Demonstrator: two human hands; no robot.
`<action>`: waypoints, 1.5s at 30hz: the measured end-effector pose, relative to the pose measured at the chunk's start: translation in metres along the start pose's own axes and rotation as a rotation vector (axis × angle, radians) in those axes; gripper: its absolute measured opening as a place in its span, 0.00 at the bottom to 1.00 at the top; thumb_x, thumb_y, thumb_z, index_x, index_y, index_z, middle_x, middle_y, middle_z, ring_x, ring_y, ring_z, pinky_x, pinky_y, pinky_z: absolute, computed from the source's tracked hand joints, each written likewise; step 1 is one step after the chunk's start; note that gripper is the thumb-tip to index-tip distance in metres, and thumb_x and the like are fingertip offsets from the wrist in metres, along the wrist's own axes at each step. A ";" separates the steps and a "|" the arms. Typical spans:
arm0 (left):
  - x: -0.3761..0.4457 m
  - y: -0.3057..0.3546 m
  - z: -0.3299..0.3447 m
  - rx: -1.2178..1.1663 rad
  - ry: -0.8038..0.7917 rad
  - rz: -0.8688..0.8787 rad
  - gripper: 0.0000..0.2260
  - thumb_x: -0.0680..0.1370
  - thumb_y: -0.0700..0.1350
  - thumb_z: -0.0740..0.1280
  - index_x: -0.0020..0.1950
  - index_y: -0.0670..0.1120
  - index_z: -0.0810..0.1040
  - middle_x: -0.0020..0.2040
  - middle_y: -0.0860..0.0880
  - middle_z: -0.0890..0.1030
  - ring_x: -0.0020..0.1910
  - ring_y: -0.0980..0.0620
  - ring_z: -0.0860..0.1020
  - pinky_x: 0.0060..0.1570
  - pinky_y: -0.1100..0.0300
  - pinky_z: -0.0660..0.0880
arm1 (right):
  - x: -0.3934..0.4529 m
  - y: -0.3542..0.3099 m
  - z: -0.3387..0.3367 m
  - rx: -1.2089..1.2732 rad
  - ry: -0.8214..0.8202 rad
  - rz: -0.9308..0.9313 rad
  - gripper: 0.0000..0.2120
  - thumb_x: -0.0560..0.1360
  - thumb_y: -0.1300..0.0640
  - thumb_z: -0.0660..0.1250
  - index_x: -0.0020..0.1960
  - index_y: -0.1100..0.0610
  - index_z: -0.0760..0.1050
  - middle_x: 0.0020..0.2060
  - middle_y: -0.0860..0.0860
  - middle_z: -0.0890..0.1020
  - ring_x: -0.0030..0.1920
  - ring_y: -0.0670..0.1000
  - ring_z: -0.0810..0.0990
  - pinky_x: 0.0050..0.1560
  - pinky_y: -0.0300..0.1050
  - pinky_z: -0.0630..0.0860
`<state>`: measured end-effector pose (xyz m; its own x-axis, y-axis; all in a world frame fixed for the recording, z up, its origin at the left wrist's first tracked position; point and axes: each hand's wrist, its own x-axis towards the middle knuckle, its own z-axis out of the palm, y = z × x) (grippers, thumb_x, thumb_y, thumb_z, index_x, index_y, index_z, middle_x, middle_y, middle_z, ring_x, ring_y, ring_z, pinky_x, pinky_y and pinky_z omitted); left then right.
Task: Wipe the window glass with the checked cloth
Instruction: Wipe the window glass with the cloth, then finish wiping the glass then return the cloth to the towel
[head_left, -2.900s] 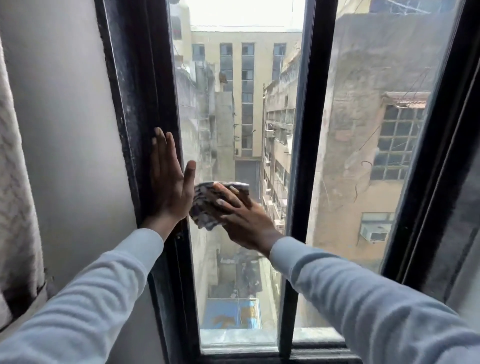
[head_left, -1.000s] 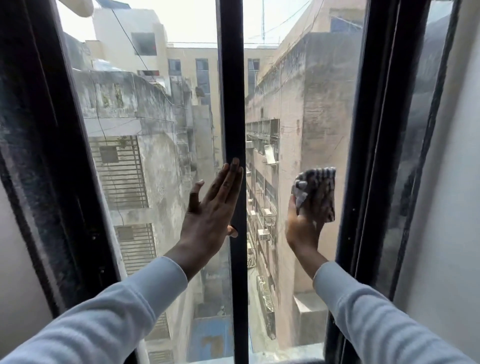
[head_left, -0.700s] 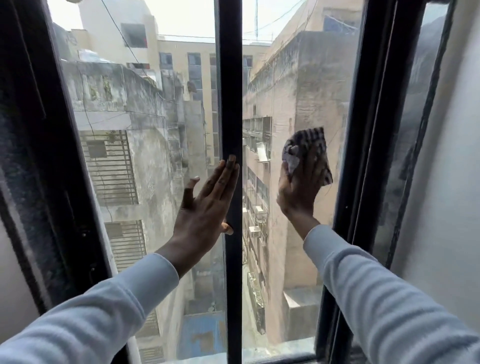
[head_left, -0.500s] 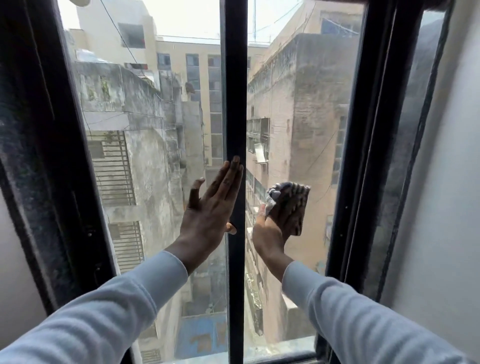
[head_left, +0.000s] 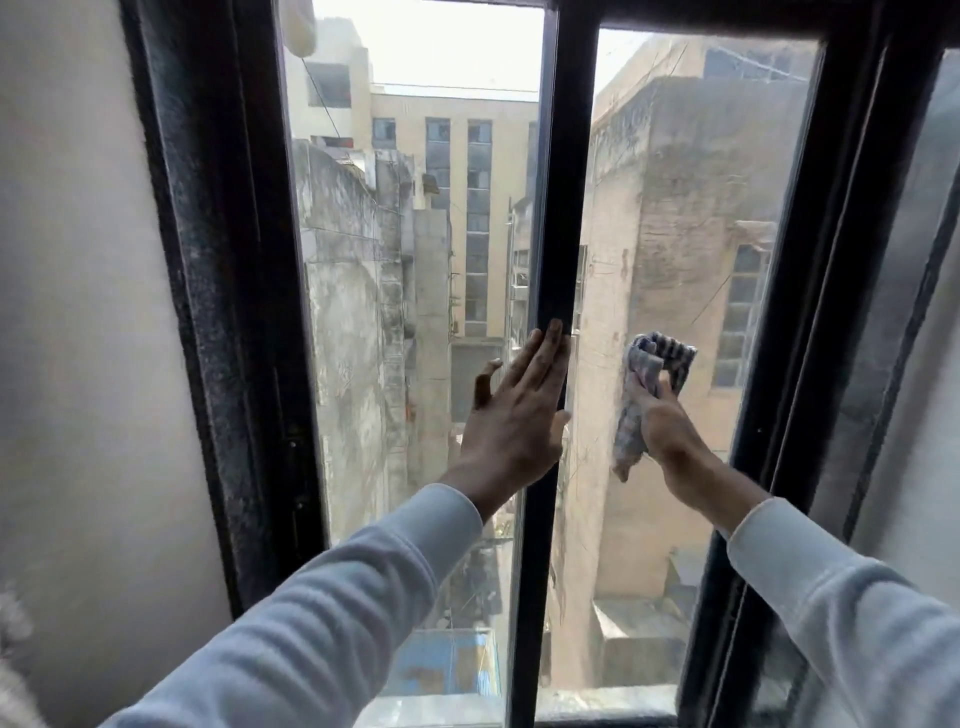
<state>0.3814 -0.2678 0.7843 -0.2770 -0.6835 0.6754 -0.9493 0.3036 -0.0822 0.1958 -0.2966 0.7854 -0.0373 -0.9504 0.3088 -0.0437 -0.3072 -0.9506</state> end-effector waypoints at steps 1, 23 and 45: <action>0.001 0.005 -0.004 -0.116 0.064 -0.027 0.34 0.86 0.55 0.58 0.90 0.52 0.50 0.90 0.56 0.43 0.89 0.57 0.48 0.80 0.49 0.55 | -0.007 -0.011 -0.009 0.038 -0.062 0.032 0.22 0.88 0.49 0.55 0.81 0.47 0.63 0.61 0.58 0.78 0.54 0.62 0.80 0.49 0.57 0.80; -0.048 0.159 0.012 -1.742 -0.224 -0.501 0.12 0.84 0.53 0.71 0.51 0.45 0.83 0.42 0.49 0.86 0.38 0.52 0.84 0.40 0.56 0.84 | -0.200 -0.020 -0.158 0.022 0.277 0.091 0.13 0.79 0.65 0.74 0.62 0.57 0.81 0.50 0.55 0.86 0.44 0.55 0.83 0.42 0.48 0.83; -0.480 0.515 0.330 -1.179 -1.672 -0.493 0.02 0.83 0.42 0.72 0.52 0.47 0.81 0.50 0.45 0.85 0.44 0.48 0.83 0.44 0.59 0.78 | -0.623 0.457 -0.339 -0.216 0.813 1.046 0.25 0.76 0.62 0.71 0.72 0.57 0.73 0.64 0.53 0.81 0.64 0.57 0.81 0.58 0.47 0.76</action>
<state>-0.0240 -0.0029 0.1760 -0.5677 -0.4186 -0.7089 -0.6328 -0.3289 0.7010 -0.1393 0.1713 0.1684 -0.7247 -0.4109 -0.5531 0.2166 0.6262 -0.7489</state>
